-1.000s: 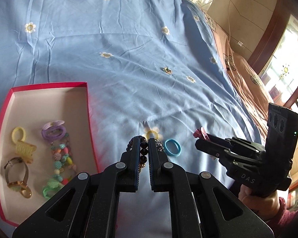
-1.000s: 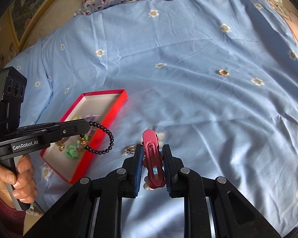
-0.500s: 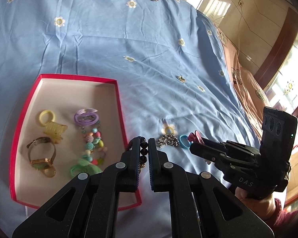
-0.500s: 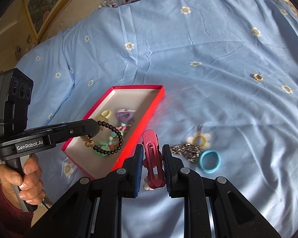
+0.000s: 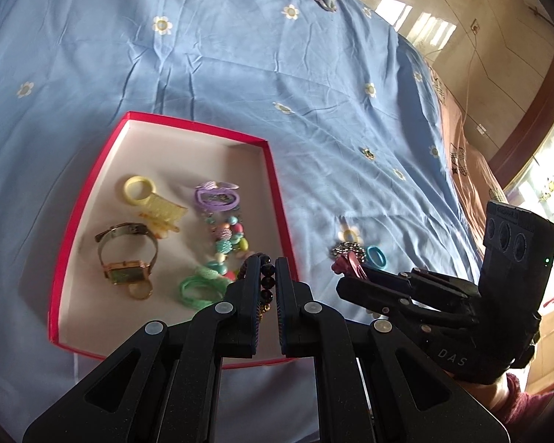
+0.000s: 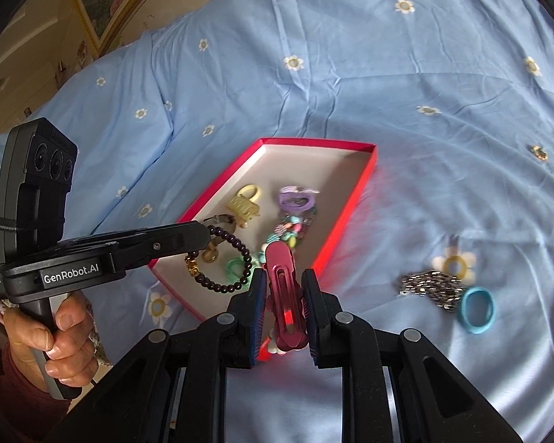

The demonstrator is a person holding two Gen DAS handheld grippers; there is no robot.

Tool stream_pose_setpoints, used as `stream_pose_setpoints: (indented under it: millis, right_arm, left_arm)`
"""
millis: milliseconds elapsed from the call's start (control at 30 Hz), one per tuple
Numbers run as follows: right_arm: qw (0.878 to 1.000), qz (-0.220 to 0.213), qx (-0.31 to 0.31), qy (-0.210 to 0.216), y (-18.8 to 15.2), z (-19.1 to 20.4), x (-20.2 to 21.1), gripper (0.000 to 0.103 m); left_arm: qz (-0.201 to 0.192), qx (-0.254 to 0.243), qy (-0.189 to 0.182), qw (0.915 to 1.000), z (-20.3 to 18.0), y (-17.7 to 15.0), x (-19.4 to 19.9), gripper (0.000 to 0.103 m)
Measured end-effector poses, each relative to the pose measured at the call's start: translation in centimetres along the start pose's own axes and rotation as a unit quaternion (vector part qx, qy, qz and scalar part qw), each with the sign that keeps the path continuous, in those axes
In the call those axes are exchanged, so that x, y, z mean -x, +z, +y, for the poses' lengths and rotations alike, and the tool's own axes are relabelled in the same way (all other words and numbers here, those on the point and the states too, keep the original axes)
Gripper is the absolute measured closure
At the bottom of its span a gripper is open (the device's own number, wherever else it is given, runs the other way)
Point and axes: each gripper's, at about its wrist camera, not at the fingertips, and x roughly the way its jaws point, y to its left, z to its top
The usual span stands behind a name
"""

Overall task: Organize jewelry
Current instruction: 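Carry the dark bead bracelet and pink hair clip over the box, then open both tools to release the bracelet and clip into the box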

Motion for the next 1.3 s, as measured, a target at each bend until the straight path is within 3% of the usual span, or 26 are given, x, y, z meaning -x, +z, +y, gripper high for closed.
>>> stream_pose_setpoints:
  millis: [400, 833, 1300]
  right_arm:
    - [0.999, 0.034, 0.019, 0.022, 0.2, 1.8, -4.1, 0.084]
    - [0.997, 0.073, 0.036, 0.013, -0.2, 2.4, -8.2, 0.084]
    - [0.992, 0.101, 0.072, -0.004, 0.0, 3.6, -10.6, 0.084]
  left_arm:
    - [0.008, 0.040, 0.025, 0.9989, 4.3, -1.3, 0.1, 0.097]
    - [0.021, 0.070, 0.067, 0.9950, 8.5, -2.6, -0.6, 0.097]
    - [0.037, 0.068, 0.100, 0.9919, 9.5, -3.5, -1.9, 0.096]
